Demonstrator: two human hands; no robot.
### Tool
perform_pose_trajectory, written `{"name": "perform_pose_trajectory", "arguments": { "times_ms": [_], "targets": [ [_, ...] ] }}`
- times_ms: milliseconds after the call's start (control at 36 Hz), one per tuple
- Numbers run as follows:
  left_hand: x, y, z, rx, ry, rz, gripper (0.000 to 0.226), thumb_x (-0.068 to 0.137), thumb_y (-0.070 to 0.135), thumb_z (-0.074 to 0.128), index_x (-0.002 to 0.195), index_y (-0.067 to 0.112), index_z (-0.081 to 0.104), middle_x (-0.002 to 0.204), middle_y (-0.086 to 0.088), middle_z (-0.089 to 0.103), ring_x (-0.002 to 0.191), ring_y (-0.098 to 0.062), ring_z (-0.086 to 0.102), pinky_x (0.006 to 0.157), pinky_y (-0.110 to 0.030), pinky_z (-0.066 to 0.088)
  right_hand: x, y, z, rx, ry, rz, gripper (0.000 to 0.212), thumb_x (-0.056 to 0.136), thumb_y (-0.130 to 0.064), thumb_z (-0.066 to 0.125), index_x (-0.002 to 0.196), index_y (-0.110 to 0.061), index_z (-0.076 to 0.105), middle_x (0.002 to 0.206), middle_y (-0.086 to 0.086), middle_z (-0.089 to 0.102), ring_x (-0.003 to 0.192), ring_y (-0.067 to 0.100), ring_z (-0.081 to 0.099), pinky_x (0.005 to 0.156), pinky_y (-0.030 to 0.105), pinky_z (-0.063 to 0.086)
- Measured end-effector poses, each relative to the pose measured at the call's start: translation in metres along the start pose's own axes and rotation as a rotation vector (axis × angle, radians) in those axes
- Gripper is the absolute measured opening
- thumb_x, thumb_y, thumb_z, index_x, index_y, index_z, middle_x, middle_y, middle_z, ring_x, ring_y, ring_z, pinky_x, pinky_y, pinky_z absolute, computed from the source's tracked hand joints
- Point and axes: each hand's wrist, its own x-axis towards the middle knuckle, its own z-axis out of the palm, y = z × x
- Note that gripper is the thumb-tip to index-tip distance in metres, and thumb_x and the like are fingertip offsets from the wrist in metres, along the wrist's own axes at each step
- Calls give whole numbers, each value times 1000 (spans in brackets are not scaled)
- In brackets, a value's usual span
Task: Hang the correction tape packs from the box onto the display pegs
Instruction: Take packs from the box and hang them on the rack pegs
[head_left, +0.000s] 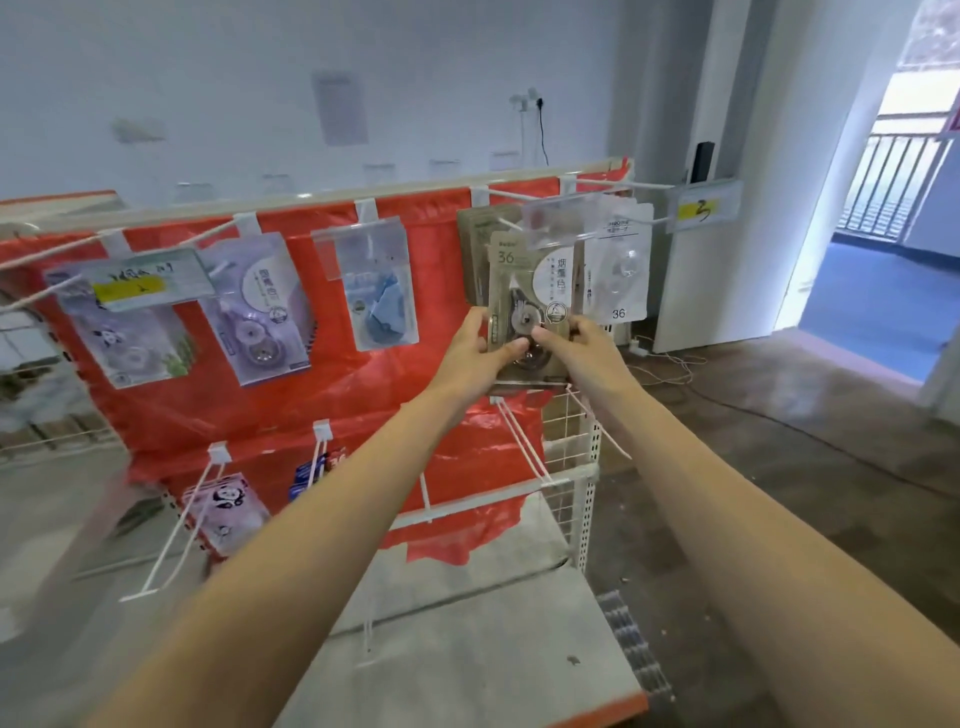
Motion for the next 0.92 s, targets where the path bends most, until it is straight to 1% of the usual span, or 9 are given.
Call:
{"name": "perform_pose_trajectory", "arguments": {
  "times_ms": [167, 278, 389, 472, 556, 639, 750, 833, 917],
  "targets": [
    [1, -3, 14, -50, 15, 2, 31, 91, 3, 61, 114, 16, 46, 87, -6, 66, 65, -6, 66, 56, -18, 52, 4, 10, -14, 19, -22, 1, 29, 87, -32, 68, 104, -12, 56, 102, 8, 68, 98, 27, 66, 93, 50, 51],
    [2, -3, 17, -64, 25, 42, 30, 90, -2, 59, 111, 15, 46, 90, -6, 67, 74, -9, 67, 65, -19, 55, 4, 9, -17, 38, -36, -32, 28, 89, -28, 67, 108, -11, 56, 104, 6, 67, 101, 24, 64, 96, 44, 50],
    [12, 0, 18, -55, 74, 17, 26, 90, 5, 62, 107, 17, 46, 90, -5, 67, 79, -15, 67, 65, -25, 55, 12, 1, -19, -9, -26, -54, 35, 90, -31, 65, 113, -6, 56, 112, 11, 65, 105, 27, 62, 97, 45, 48],
    [20, -2, 18, -42, 128, -6, 21, 91, 8, 63, 101, 18, 47, 89, -1, 65, 80, -15, 64, 63, -23, 50, 19, 2, -18, -21, -33, -34, 34, 91, -31, 63, 115, -9, 56, 113, 7, 65, 106, 22, 61, 98, 43, 47],
    [30, -7, 18, 27, 173, -38, 21, 90, 12, 64, 92, 24, 47, 92, -1, 65, 88, -20, 65, 75, -31, 53, 24, 11, -18, -72, -39, -5, 38, 89, -36, 63, 117, -9, 56, 112, 4, 64, 105, 22, 61, 97, 45, 49],
    [45, -8, 15, 183, 248, -83, 20, 87, 24, 68, 89, 24, 49, 100, -4, 63, 100, -25, 62, 90, -40, 51, 27, 18, -20, -175, -39, 4, 35, 92, -30, 62, 118, -8, 55, 111, 6, 62, 106, 25, 61, 96, 46, 49],
    [69, -9, 10, 365, 316, -112, 23, 88, 28, 67, 98, 11, 56, 102, -7, 62, 95, -24, 58, 82, -33, 46, 29, 27, -24, -367, -51, -68, 35, 95, -24, 57, 123, -3, 52, 101, 3, 59, 106, 24, 56, 97, 34, 44],
    [89, -14, 6, 450, 324, -148, 35, 88, 30, 67, 110, 4, 60, 105, -9, 63, 96, -25, 58, 77, -28, 44, 32, 35, -23, -525, -97, -115, 37, 96, -23, 55, 126, -2, 49, 116, 15, 61, 110, 28, 56, 91, 33, 41],
    [109, -17, 1, 525, 305, -186, 43, 88, 34, 66, 117, 5, 56, 112, -15, 62, 97, -34, 63, 83, -41, 55, 34, 43, -20, -648, -146, -149, 36, 96, -22, 55, 126, -3, 47, 117, 16, 60, 108, 29, 57, 94, 39, 45]
  ]
}}
